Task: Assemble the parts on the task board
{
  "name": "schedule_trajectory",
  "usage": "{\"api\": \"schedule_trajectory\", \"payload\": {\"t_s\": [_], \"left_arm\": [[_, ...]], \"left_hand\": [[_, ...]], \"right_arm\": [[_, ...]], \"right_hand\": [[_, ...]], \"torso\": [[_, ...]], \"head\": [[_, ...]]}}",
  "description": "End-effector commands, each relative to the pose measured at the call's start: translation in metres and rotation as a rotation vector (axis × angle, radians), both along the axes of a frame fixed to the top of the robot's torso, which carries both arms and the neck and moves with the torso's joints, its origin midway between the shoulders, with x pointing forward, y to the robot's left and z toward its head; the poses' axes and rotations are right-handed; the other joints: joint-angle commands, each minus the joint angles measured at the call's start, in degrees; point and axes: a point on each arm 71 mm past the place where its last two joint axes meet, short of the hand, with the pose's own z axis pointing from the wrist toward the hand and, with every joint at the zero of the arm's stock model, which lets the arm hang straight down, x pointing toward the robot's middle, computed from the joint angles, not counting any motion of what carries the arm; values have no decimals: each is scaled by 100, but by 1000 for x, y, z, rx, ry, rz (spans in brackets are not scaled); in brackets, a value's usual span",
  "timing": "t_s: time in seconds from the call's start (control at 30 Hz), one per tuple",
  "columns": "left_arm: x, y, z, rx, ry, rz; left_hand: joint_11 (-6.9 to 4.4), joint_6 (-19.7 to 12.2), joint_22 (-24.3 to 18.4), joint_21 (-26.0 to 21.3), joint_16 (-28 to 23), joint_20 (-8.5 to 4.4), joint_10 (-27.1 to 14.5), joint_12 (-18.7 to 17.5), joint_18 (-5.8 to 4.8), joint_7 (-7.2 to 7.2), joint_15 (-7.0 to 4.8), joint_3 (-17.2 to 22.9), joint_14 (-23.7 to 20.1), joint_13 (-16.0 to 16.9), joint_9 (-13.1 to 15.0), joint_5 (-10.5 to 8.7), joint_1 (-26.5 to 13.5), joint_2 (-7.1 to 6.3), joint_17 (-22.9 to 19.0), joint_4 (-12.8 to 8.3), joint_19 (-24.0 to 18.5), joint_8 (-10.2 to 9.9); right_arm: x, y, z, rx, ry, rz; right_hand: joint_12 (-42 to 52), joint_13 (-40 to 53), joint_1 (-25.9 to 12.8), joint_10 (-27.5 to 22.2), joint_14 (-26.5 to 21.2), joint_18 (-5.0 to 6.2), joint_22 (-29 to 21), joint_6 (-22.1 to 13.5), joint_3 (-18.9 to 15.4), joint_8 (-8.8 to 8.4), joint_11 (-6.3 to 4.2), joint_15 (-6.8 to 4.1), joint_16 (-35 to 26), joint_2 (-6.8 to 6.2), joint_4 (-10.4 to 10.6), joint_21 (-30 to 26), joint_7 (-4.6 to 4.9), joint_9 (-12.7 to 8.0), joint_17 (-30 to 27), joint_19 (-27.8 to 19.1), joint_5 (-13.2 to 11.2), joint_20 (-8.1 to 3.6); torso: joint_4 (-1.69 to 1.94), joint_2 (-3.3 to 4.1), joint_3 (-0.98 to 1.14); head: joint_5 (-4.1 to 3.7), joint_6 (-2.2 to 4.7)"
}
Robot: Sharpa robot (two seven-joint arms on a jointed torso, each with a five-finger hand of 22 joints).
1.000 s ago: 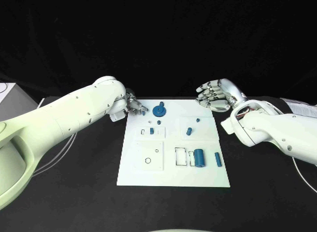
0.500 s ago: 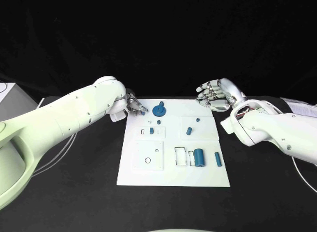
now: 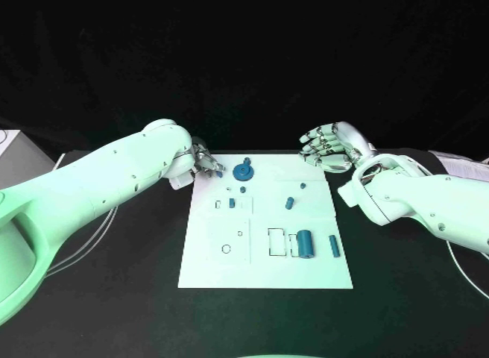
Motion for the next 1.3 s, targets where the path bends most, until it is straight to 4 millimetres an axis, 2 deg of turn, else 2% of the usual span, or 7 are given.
{"api": "schedule_trajectory", "payload": {"t_s": [0.03, 0.13, 0.2, 0.3, 0.63, 0.93, 1.3], "left_arm": [[0, -3, 1, -54, -4, 11], [-1, -3, 1, -70, 2, 13], [-1, -4, 1, -76, 10, 8], [-3, -5, 0, -77, 30, -8], [-8, 0, 1, -97, 36, -15], [-28, 12, 10, -108, 26, -30], [-60, 13, 8, -74, -40, -68]], "left_hand": [[-23, -85, 1, -33, -13, -42, -39, 19, -41, -14, -60, 286, 324, -10, 96, 19, 140, 33, 911, -1, -32, 124], [-40, -182, 4, -37, -10, -62, -47, 20, -41, -32, -81, 853, 322, -24, 201, 17, 403, 49, 909, -87, -37, 271], [-30, -278, 18, -32, -4, -68, -44, 5, -43, -12, -78, 1483, 323, -47, 303, -7, 579, -27, 911, -319, -37, 414], [-20, -326, 44, -15, 9, -60, -35, -1, -48, -3, -67, 1870, 329, -63, 367, -13, 593, -138, 928, -552, -32, 509], [-29, -240, 129, 54, 97, -61, 86, 12, -62, 2, -75, 2306, 398, -87, 387, -7, 501, -241, 1072, -872, 5, 602], [-74, -142, 294, 193, 153, -86, 304, 159, -97, -41, -116, 2603, 449, 55, 402, 49, 282, -374, 1167, -1031, 115, 695], [-167, 3, 606, 450, 256, -164, 688, 479, -173, -132, -204, 2953, 539, 475, 418, 243, -31, -561, 1357, -1228, 333, 844]], "right_arm": [[0, 2, 0, -10, 3, 14], [0, 2, 0, -12, 4, 16], [0, 2, 0, -13, 6, 17], [0, 2, -1, -14, 8, 19], [0, 2, -1, -14, 10, 20], [-1, -1, -1, -10, 12, 15], [-2, -4, -2, -9, 11, 10]], "right_hand": [[-16, -7, -16, -31, -14, 78, -8, 51, 7, -38, 14, 35, 3, -22, 15, 3, 181, -10, -8, 18, 34, 22], [-16, -7, -17, -31, -15, 78, -8, 52, 7, -38, 14, 36, 2, -23, 15, 3, 181, -11, -9, 18, 35, 22], [-16, -7, -18, -30, -15, 78, -9, 54, 7, -40, 14, 36, 2, -24, 17, 3, 181, -11, -12, 16, 42, 23], [-16, -6, -22, -29, -16, 79, -9, 57, 7, -41, 15, 37, 1, -24, 20, 3, 182, -12, -15, 15, 51, 23], [-15, -6, -28, -27, -17, 79, -9, 62, 6, -42, 15, 37, 1, -25, 26, 3, 183, -13, -20, 13, 61, 24], [-15, -6, -36, -26, -19, 79, -9, 66, 3, -44, 16, 38, 0, -27, 33, 3, 184, -15, -25, 11, 67, 25], [-16, -6, -46, -28, -22, 79, -9, 70, 2, -50, 18, 40, -1, -24, 44, 3, 185, -18, -35, 6, 87, 27]], "torso": [[4, 0, -3], [8, -2, -1], [8, -2, -1], [9, -5, 0], [10, -7, -2], [29, -15, 0], [93, -76, -29]], "head": [[8, -8], [18, -14], [20, -18], [20, -27], [28, -30], [36, -37], [10, -75]]}}
